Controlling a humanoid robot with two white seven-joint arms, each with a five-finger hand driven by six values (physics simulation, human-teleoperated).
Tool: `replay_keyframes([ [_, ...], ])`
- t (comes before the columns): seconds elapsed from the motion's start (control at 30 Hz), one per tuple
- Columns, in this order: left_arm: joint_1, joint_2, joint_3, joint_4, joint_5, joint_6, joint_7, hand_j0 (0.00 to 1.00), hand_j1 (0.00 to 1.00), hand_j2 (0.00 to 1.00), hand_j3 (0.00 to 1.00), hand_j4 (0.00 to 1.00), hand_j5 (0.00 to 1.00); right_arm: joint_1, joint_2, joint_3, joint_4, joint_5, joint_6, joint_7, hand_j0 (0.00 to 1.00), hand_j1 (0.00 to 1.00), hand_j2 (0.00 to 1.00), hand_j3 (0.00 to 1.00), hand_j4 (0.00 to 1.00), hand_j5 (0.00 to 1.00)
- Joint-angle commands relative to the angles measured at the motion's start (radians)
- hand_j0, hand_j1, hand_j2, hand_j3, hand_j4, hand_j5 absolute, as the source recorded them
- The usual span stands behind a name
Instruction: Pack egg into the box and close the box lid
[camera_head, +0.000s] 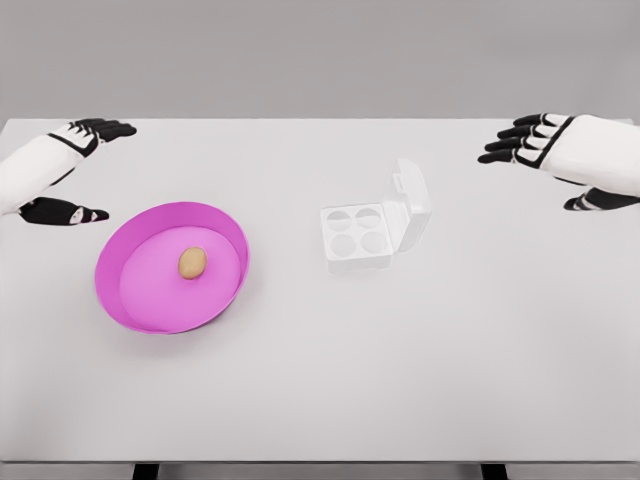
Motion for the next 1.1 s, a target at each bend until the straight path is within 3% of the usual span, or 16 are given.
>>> replay_keyframes([
  [0.0,0.0,0.001,-0.005,-0.002,0.002,0.002,-0.004,1.0,1.0,1.0,1.0,1.0,1.0,-0.002,0.0,0.001,-0.011,0.003,0.003,0.0,1.0,1.0,1.0,1.0,1.0,1.0],
  [0.07,0.0,0.005,-0.008,-0.002,-0.001,0.002,-0.007,1.0,1.0,1.0,1.0,1.0,1.0,-0.009,0.001,0.002,-0.011,0.002,-0.005,0.0,1.0,1.0,1.0,1.0,1.0,1.0],
  [0.13,-0.006,0.005,-0.012,-0.002,-0.058,0.002,-0.048,1.0,1.0,1.0,1.0,1.0,1.0,-0.009,-0.011,-0.004,-0.006,-0.011,-0.011,0.0,1.0,1.0,1.0,1.0,1.0,1.0],
  [0.2,-0.015,0.03,-0.014,-0.006,-0.061,0.002,-0.173,1.0,1.0,1.0,1.0,1.0,1.0,-0.006,-0.056,0.012,0.018,-0.049,-0.008,0.0,1.0,1.0,1.0,1.0,1.0,1.0],
  [0.23,-0.02,0.057,-0.017,-0.014,-0.053,0.002,-0.257,1.0,1.0,1.0,1.0,1.0,1.0,-0.008,-0.112,0.042,0.015,-0.046,-0.009,0.0,1.0,1.0,1.0,1.0,1.0,1.0],
  [0.27,-0.041,0.065,-0.019,-0.017,-0.038,0.002,-0.297,1.0,1.0,1.0,1.0,1.0,1.0,-0.009,-0.113,0.038,0.012,-0.04,-0.011,0.0,1.0,1.0,1.0,1.0,1.0,1.0],
  [0.3,-0.067,0.067,-0.032,-0.019,-0.03,0.002,-0.297,1.0,1.0,1.0,1.0,1.0,1.0,-0.005,-0.013,-0.019,0.02,-0.04,-0.012,0.0,1.0,1.0,1.0,1.0,1.0,1.0],
  [0.33,-0.098,0.071,-0.069,-0.023,-0.015,0.002,-0.297,1.0,1.0,1.0,1.0,1.0,1.0,0.012,0.036,-0.077,0.021,-0.04,-0.018,0.0,1.0,1.0,1.0,1.0,1.0,1.0],
  [0.4,-0.21,0.094,-0.226,0.007,0.024,0.002,-0.297,1.0,1.0,1.0,1.0,1.0,1.0,0.041,0.032,-0.11,0.021,-0.04,-0.02,0.0,1.0,1.0,1.0,1.0,1.0,1.0],
  [0.5,-0.278,0.088,-0.338,0.021,0.027,0.002,-0.297,1.0,1.0,1.0,1.0,1.0,1.0,0.1,0.04,-0.113,0.021,-0.038,-0.025,0.0,1.0,1.0,1.0,1.0,1.0,1.0],
  [0.7,-0.288,0.068,-0.413,0.121,0.028,0.002,-0.297,1.0,1.0,1.0,1.0,1.0,1.0,0.135,0.04,-0.137,0.053,-0.014,-0.025,0.0,1.0,1.0,1.0,1.0,1.0,1.0],
  [0.8,-0.305,0.065,-0.431,0.123,0.019,0.002,-0.297,1.0,1.0,1.0,1.0,1.0,1.0,0.152,0.038,-0.137,0.057,-0.014,-0.025,0.0,1.0,1.0,1.0,1.0,1.0,1.0],
  [0.9,-0.339,0.065,-0.511,0.121,0.017,0.002,-0.297,1.0,1.0,1.0,1.0,1.0,1.0,0.17,0.041,-0.156,0.067,-0.009,-0.025,0.0,1.0,1.0,1.0,1.0,1.0,1.0],
  [1.07,-0.351,0.067,-0.52,0.106,-0.002,0.002,-0.297,0.97,0.97,0.97,0.97,0.97,0.97,0.183,0.056,-0.171,0.07,-0.009,-0.025,0.0,1.0,1.0,1.0,1.0,1.0,1.0],
])
